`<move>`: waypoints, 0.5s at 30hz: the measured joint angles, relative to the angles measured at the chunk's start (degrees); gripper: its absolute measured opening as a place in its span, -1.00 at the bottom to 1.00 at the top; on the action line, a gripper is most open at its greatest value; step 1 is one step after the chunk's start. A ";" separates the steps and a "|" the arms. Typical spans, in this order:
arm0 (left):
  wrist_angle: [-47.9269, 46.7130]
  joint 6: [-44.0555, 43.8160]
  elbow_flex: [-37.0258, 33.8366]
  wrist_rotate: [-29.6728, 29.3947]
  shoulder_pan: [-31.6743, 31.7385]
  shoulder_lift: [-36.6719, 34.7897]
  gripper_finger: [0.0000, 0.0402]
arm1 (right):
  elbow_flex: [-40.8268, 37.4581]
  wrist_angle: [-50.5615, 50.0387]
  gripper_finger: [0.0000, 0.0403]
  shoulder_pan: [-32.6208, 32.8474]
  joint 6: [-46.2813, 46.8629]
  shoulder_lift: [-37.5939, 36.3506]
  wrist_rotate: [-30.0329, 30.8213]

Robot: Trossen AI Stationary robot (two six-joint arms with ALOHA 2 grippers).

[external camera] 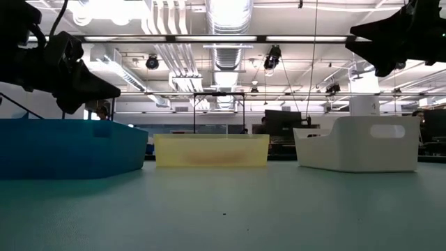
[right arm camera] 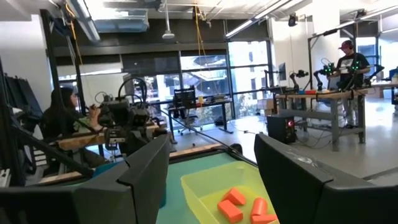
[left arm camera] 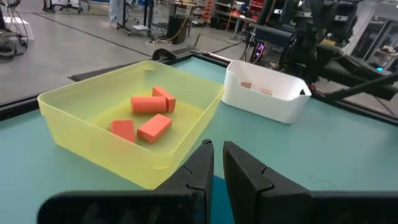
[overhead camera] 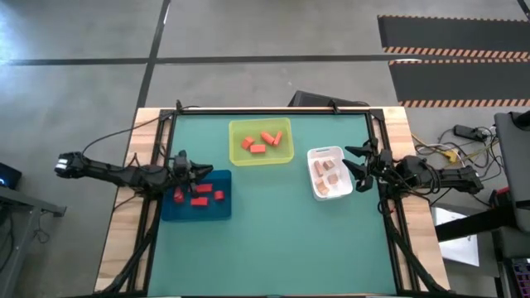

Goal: Sort & place blocks by color
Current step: Return to Home Position

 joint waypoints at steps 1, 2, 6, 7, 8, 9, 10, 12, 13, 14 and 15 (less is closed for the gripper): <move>0.01 0.00 -0.01 0.00 0.00 0.28 -0.90 | 0.00 0.00 0.12 0.00 -0.05 -0.01 -0.01; 0.00 0.00 -0.02 0.01 0.00 0.54 -0.90 | 0.00 0.00 0.12 0.00 -0.23 -0.01 -0.01; 0.01 0.00 -0.02 0.02 0.00 1.54 -0.90 | -0.02 0.00 0.12 0.00 0.02 0.01 0.00; 0.01 0.00 -0.02 0.02 0.02 1.75 -0.90 | -0.02 0.00 0.12 0.00 -0.06 0.01 0.00; 0.01 0.00 -0.02 0.02 0.02 1.97 -0.90 | -0.02 0.00 0.12 0.00 -0.23 0.01 -0.01; 0.01 0.00 -0.02 0.02 0.04 2.22 -0.90 | -0.02 0.00 0.12 0.00 -0.23 0.01 -0.01; 0.01 0.00 -0.02 0.02 0.04 2.41 -0.90 | -0.02 0.00 0.12 0.00 -0.18 0.01 0.00; 0.03 0.00 -0.02 0.02 0.04 2.79 -0.90 | -0.02 0.00 0.12 0.00 0.02 0.01 0.00; 0.03 -0.01 -0.02 0.02 0.04 3.00 -0.90 | -0.02 0.00 0.12 0.00 -0.09 0.01 0.00; 0.01 0.00 -0.02 0.03 0.04 3.14 -0.90 | -0.02 0.00 0.12 0.00 -0.24 0.01 0.00; 0.03 0.00 -0.02 0.04 0.04 3.27 -0.90 | -0.02 0.00 0.12 0.00 -0.22 0.01 0.00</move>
